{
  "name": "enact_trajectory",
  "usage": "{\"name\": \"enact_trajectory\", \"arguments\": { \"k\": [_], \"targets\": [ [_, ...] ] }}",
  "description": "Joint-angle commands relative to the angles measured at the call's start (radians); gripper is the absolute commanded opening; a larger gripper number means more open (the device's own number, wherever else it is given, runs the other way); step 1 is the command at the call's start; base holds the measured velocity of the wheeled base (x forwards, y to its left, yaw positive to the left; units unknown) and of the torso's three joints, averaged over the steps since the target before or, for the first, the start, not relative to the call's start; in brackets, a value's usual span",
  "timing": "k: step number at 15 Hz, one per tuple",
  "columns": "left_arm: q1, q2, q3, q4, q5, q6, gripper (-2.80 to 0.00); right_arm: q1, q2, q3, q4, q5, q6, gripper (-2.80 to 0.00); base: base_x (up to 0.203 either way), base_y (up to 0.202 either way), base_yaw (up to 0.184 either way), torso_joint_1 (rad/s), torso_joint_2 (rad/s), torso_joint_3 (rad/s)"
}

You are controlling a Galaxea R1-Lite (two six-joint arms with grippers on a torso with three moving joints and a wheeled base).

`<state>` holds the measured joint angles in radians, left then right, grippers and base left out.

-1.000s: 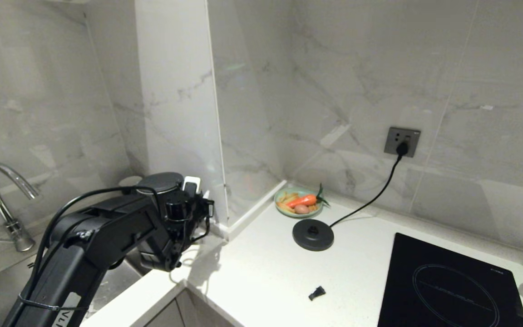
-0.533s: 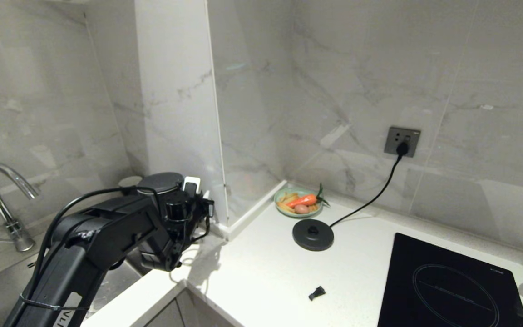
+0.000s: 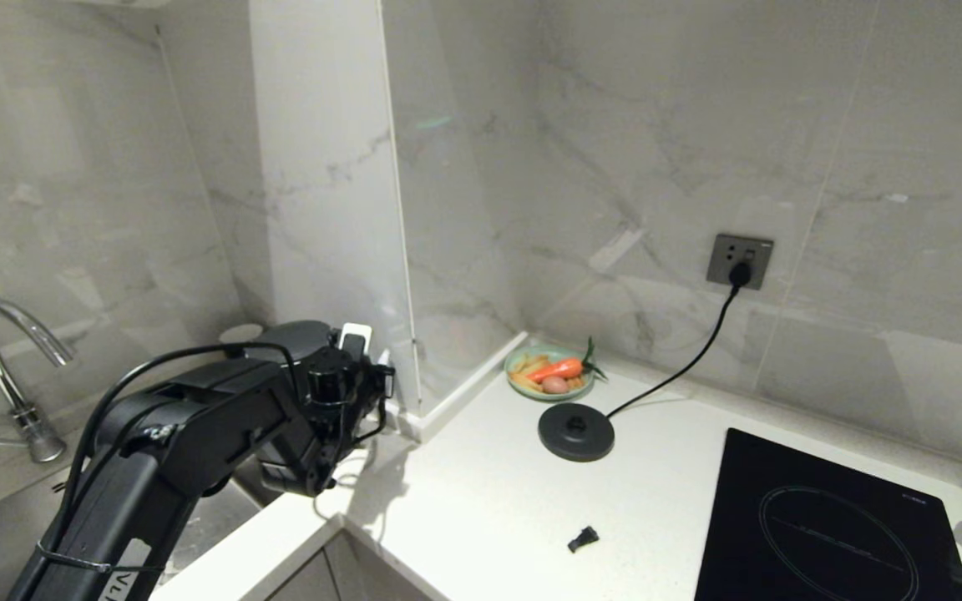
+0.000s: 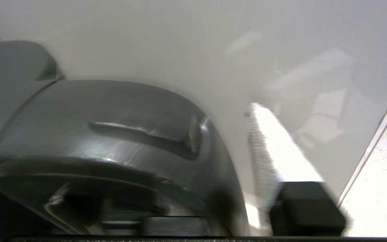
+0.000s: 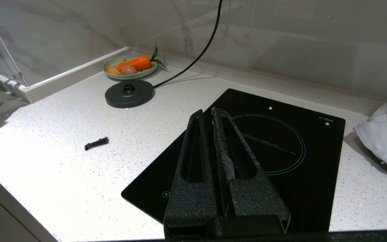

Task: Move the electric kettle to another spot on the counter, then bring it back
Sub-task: Place it by the sink

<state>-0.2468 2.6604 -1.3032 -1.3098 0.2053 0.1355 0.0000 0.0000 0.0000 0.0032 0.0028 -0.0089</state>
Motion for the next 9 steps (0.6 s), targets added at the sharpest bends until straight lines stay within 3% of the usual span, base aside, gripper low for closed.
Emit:
{"name": "enact_trajectory", "arguments": {
  "k": [1, 9],
  "targets": [
    [-0.002, 0.001, -0.008, -0.002, -0.001, -0.004, 0.0, 0.0, 0.0, 0.0, 0.0, 0.0, 0.0, -2.8, 0.0, 0.0, 0.0, 0.0, 0.0, 0.0],
    [0.006, -0.012, 0.058, -0.023, 0.002, -0.014, 0.0, 0.0, 0.0, 0.0, 0.0, 0.0, 0.0, -2.8, 0.0, 0.0, 0.0, 0.0, 0.0, 0.0]
  ]
}}
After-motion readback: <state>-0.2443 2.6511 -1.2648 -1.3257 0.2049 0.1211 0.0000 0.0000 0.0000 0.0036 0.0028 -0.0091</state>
